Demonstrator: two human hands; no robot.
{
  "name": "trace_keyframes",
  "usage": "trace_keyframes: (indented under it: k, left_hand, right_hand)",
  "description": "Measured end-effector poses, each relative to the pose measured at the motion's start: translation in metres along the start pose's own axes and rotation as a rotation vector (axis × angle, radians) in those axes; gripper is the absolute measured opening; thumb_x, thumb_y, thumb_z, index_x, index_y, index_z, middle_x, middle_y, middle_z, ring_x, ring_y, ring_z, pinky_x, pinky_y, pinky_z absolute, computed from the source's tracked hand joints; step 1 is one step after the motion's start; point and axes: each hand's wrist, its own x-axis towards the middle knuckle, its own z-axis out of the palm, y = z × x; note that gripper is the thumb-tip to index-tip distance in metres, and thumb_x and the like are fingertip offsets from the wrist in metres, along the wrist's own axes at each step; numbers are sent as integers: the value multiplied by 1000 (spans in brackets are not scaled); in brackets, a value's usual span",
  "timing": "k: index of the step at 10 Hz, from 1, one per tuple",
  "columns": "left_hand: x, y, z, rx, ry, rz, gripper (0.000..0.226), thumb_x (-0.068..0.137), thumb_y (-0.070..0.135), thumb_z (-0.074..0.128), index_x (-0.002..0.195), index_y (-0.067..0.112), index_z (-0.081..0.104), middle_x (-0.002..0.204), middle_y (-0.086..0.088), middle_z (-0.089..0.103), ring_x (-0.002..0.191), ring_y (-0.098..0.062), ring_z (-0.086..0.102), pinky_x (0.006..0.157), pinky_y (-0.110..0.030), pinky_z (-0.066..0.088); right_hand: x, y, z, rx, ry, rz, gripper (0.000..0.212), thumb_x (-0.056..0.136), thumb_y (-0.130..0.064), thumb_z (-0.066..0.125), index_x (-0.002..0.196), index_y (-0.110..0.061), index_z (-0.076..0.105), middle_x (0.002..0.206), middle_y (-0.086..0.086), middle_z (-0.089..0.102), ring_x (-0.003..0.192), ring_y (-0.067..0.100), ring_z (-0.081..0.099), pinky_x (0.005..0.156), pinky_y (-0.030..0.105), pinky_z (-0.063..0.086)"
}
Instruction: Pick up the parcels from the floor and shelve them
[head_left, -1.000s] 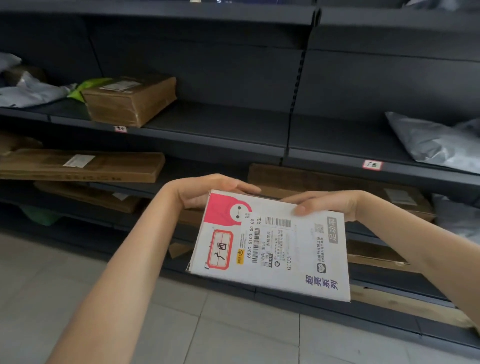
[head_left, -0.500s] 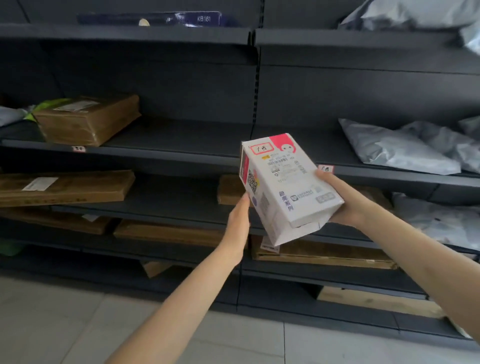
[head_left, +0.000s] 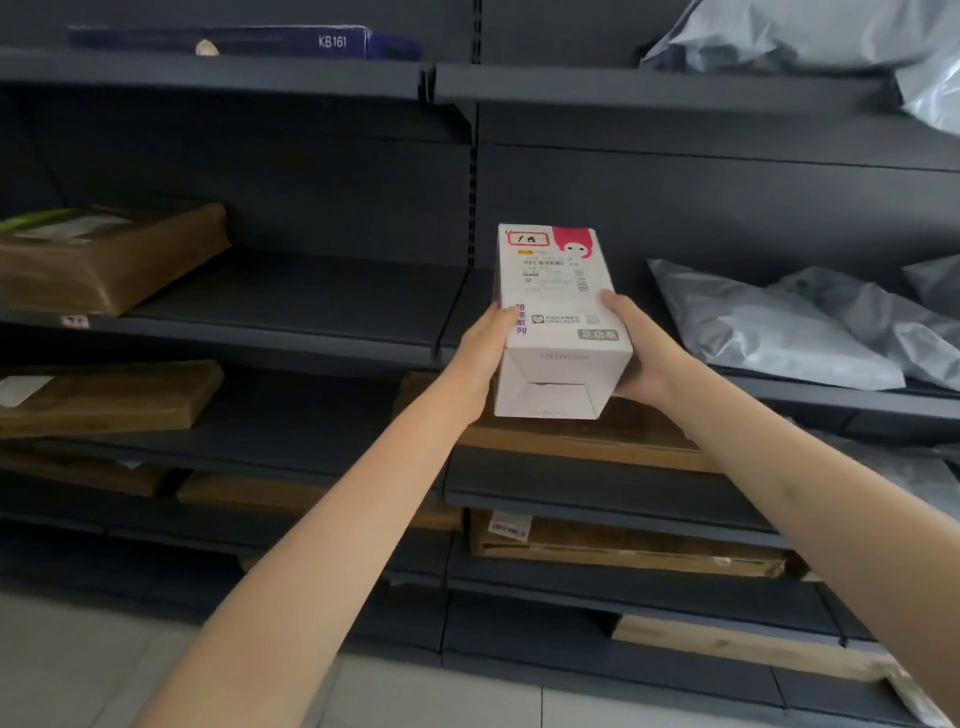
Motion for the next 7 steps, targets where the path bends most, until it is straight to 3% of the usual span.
trace_keyframes:
  k: [1, 2, 3, 4, 5, 6, 7]
  left_hand:
    - [56, 16, 1, 0, 18, -60, 37, 97, 30, 51, 128, 15, 62, 122, -8, 69, 103, -21, 64, 73, -30, 48]
    - [107, 26, -2, 18, -4, -103, 36, 96, 32, 51, 124, 12, 64, 120, -10, 70, 102, -23, 65, 73, -30, 48]
    - [147, 29, -6, 38, -45, -120, 26, 97, 33, 50, 107, 16, 68, 109, -7, 71, 93, -18, 63, 74, -29, 47]
    - [177, 24, -14, 49, -35, -162, 24, 96, 38, 51, 96, 20, 67, 106, -6, 71, 101, -23, 63, 93, -35, 47]
    - [193, 17, -22, 41, -20, -214, 29, 94, 45, 52, 97, 20, 68, 105, -6, 72, 108, -26, 63, 108, -44, 39]
    - [195, 18, -26, 4, -54, -241, 36, 94, 47, 52, 110, 18, 67, 113, -8, 71, 113, -28, 61, 107, -46, 41]
    - [192, 16, -38, -55, 72, -218, 46, 91, 50, 51, 128, 23, 56, 132, -7, 60, 129, -30, 51, 109, -47, 37]
  right_hand:
    - [46, -24, 1, -17, 48, -10, 44, 86, -45, 63, 125, -25, 61, 116, 5, 75, 109, 27, 69, 100, 50, 48]
    - [87, -43, 4, -46, 97, 10, 47, 83, -47, 64, 125, -25, 61, 120, 8, 73, 111, 32, 67, 101, 53, 46]
    - [118, -54, 9, -115, 115, 39, 45, 85, -52, 60, 119, -23, 61, 119, 11, 72, 111, 35, 65, 103, 55, 43]
    - [144, -58, 10, -158, 152, 71, 46, 85, -55, 55, 117, -22, 61, 117, 14, 70, 111, 35, 63, 104, 55, 41]
    - [163, -59, 7, -203, 153, 95, 57, 82, -60, 54, 126, -25, 60, 127, 13, 66, 117, 36, 60, 106, 55, 39]
    - [163, -58, 7, -190, 126, 95, 57, 88, -62, 45, 129, -25, 59, 128, 12, 65, 118, 34, 58, 106, 54, 40]
    - [156, -48, 5, -348, 316, 13, 60, 93, -58, 42, 137, -17, 51, 136, 11, 58, 124, 35, 53, 109, 51, 38]
